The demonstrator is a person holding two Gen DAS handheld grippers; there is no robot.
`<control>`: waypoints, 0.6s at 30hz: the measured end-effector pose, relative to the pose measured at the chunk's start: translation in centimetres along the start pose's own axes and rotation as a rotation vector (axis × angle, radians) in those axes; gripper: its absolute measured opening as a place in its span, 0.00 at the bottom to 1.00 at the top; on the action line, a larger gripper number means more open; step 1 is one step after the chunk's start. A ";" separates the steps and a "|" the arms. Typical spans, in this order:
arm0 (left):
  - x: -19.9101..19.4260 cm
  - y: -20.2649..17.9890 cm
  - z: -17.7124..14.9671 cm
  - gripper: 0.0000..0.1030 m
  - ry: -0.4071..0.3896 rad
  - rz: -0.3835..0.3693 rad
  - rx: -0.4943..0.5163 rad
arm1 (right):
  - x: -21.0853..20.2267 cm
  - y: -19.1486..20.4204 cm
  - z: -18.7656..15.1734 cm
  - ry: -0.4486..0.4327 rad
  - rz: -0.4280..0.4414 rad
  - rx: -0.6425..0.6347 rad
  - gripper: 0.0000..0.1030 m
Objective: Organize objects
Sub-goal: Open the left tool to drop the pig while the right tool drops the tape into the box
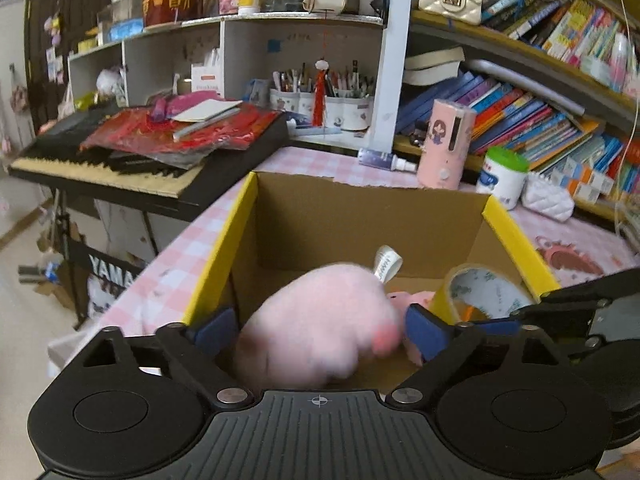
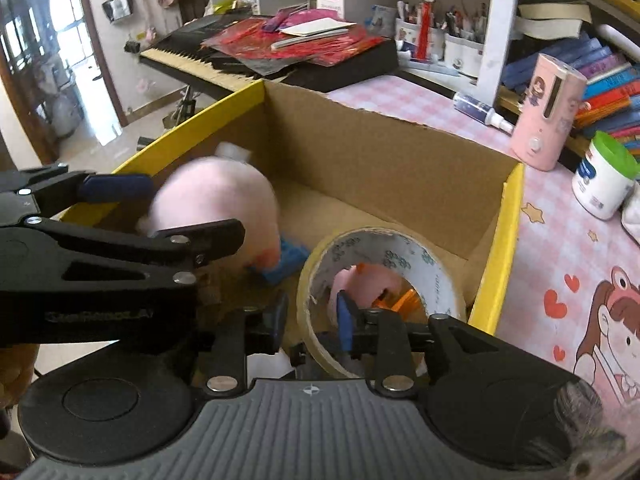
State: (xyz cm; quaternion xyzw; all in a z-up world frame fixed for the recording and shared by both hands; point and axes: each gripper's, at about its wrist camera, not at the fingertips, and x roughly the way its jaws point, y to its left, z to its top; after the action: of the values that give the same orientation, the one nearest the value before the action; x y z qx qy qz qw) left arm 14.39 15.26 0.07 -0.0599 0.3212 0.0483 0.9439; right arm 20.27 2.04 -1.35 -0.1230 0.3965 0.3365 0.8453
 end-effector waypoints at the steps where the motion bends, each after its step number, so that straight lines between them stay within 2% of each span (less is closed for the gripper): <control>1: -0.2 0.0 0.0 0.96 -0.004 -0.013 -0.009 | -0.2 0.0 0.0 -0.005 0.002 0.004 0.29; 3: -0.8 -0.1 0.1 0.96 -0.021 -0.037 -0.018 | -1.0 0.1 -0.1 -0.025 0.007 0.017 0.37; 5: -1.6 -0.4 0.1 0.96 -0.041 -0.048 -0.003 | -1.8 0.3 -0.2 -0.048 0.030 0.023 0.52; 6: -1.8 -0.6 0.1 0.96 -0.048 -0.049 0.008 | -2.3 0.5 -0.4 -0.060 0.033 0.023 0.55; 11: -4.0 -1.0 -0.3 0.96 -0.090 -0.071 0.022 | -4.5 1.6 -1.4 -0.109 0.010 0.044 0.57; 18: -7.0 -0.6 -1.7 0.97 -0.126 -0.086 0.011 | -7.9 2.9 -3.6 -0.186 -0.076 0.116 0.60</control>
State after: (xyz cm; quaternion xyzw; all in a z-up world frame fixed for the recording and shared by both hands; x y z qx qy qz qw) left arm 7.90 14.06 3.11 -0.0654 0.2588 0.0094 0.9637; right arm 12.59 -1.19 2.41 -0.0570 0.3301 0.2905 0.8963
